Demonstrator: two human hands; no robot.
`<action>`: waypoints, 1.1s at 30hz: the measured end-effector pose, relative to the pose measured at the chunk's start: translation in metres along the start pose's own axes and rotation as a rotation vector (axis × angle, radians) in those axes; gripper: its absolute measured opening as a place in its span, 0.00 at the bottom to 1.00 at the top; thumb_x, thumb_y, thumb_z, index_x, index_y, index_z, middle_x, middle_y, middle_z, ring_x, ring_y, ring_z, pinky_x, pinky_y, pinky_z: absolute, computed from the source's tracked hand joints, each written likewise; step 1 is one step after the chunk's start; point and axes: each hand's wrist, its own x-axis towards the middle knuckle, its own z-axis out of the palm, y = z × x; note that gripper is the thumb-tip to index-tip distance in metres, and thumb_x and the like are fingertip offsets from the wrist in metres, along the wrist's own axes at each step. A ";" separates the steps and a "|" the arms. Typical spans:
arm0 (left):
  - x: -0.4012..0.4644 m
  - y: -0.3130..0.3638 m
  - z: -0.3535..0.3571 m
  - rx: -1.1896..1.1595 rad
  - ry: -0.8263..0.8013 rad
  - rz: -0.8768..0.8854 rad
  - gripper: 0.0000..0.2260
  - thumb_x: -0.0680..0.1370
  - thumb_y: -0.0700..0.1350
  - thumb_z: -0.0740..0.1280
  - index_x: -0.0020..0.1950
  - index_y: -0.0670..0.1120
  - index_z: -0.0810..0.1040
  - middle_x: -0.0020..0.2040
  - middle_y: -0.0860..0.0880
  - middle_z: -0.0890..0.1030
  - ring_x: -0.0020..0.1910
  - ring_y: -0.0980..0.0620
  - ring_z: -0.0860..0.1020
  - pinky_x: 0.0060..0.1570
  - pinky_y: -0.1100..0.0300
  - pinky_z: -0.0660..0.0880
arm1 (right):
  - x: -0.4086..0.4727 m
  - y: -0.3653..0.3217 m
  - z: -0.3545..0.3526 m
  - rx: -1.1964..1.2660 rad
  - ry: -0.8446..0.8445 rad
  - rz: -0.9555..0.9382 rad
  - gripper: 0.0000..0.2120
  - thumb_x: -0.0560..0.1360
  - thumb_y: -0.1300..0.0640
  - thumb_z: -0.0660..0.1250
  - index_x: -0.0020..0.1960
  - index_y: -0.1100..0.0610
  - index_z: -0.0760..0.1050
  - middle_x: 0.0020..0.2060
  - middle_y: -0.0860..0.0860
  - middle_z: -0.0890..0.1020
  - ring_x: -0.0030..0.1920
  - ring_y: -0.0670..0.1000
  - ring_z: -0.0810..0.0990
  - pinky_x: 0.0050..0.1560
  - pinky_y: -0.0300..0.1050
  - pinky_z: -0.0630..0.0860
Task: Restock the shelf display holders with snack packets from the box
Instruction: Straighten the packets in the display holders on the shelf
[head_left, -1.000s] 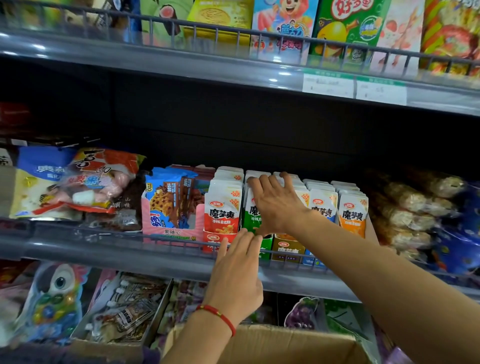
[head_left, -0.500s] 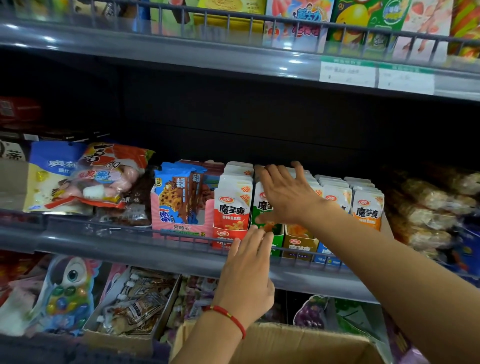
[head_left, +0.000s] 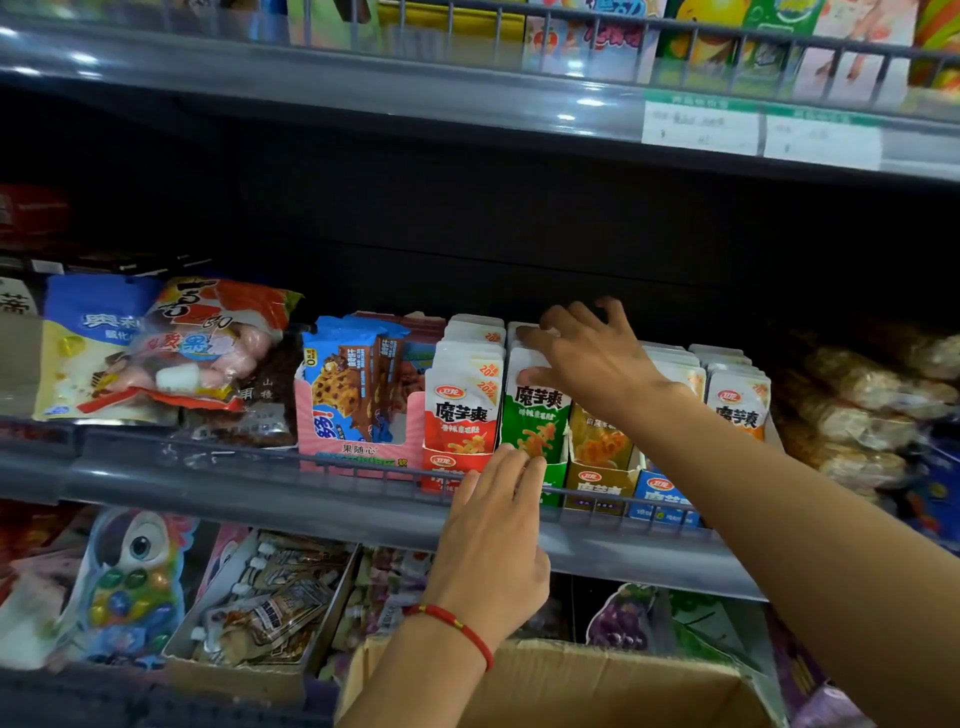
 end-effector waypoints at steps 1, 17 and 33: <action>0.001 0.000 -0.001 0.014 0.002 0.004 0.34 0.82 0.45 0.63 0.83 0.49 0.47 0.82 0.52 0.49 0.82 0.52 0.44 0.81 0.52 0.46 | -0.002 0.002 0.000 0.000 -0.002 0.005 0.30 0.81 0.34 0.55 0.79 0.46 0.63 0.71 0.52 0.72 0.73 0.56 0.68 0.74 0.61 0.55; 0.014 0.007 -0.006 0.080 -0.045 -0.010 0.33 0.78 0.42 0.67 0.78 0.48 0.54 0.83 0.52 0.50 0.79 0.49 0.52 0.73 0.48 0.64 | -0.010 0.004 0.018 0.018 0.250 -0.002 0.11 0.79 0.53 0.69 0.60 0.52 0.82 0.52 0.53 0.83 0.55 0.58 0.81 0.61 0.57 0.69; 0.015 0.006 -0.007 0.040 0.027 0.012 0.26 0.78 0.42 0.66 0.75 0.48 0.62 0.70 0.52 0.68 0.73 0.52 0.62 0.72 0.55 0.66 | 0.009 0.000 0.032 -0.047 0.214 0.063 0.08 0.73 0.56 0.74 0.50 0.47 0.79 0.46 0.49 0.80 0.50 0.55 0.79 0.56 0.54 0.69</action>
